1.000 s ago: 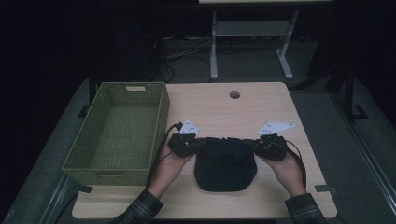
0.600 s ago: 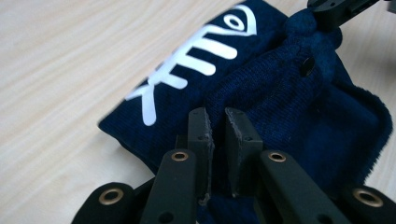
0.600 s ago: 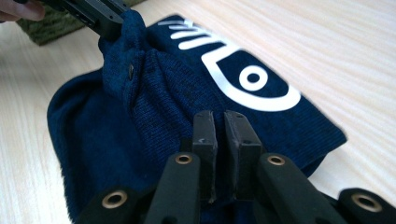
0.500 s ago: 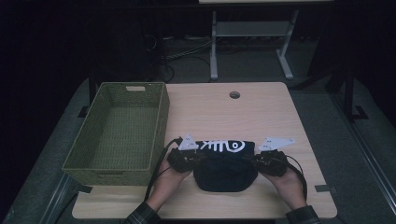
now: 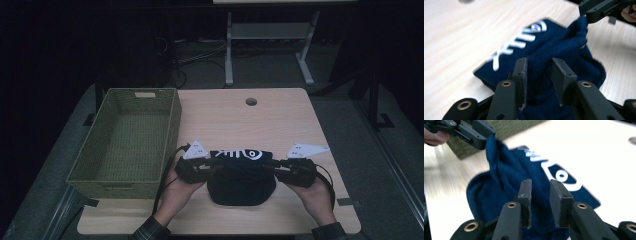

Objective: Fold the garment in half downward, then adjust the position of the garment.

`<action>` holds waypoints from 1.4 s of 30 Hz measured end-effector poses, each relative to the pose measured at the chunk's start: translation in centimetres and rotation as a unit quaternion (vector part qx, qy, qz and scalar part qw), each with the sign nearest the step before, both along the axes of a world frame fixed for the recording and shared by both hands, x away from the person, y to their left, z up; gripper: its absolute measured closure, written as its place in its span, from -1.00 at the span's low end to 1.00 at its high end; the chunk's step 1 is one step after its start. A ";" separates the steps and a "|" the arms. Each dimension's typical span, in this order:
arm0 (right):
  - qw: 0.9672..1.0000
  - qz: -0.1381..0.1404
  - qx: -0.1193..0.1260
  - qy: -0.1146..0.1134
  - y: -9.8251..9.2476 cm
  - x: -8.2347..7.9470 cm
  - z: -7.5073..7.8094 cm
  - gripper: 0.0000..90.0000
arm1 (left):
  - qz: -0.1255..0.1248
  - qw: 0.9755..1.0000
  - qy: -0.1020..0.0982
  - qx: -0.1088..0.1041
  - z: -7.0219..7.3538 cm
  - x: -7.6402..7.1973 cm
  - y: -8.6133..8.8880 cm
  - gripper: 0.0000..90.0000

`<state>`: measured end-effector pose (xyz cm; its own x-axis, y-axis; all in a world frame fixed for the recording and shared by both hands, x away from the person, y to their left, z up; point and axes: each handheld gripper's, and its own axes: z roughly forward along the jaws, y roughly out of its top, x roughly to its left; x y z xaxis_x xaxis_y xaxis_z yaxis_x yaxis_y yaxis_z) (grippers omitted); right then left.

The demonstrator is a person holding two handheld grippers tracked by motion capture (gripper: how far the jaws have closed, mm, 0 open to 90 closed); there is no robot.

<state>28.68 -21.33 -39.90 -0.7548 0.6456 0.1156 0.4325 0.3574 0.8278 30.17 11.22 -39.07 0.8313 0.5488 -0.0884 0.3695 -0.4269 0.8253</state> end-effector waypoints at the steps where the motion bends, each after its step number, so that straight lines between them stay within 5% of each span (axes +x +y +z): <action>1: 1.000 -0.001 0.001 -0.004 0.0 0.1 0.4 0.58 | 0.000 1.000 -0.004 -0.004 0.4 0.1 0.0 0.45; 6: 1.000 -0.005 0.006 -0.021 -0.3 1.0 1.9 0.78 | 0.008 1.000 -0.019 -0.005 1.7 1.3 -0.1 0.65; 11: 1.000 -0.007 -0.006 -0.008 -0.1 2.2 1.2 1.00 | 0.019 1.000 -0.009 -0.005 0.8 2.7 -0.4 0.99; 26: 0.999 0.003 -0.018 0.029 0.5 0.2 -1.7 1.00 | 0.071 0.997 0.032 0.021 -3.4 6.8 -1.5 1.00; 42: 0.998 0.008 -0.033 0.051 0.7 -2.6 -3.8 1.00 | 0.062 0.996 0.052 0.044 -5.2 6.8 -2.2 1.00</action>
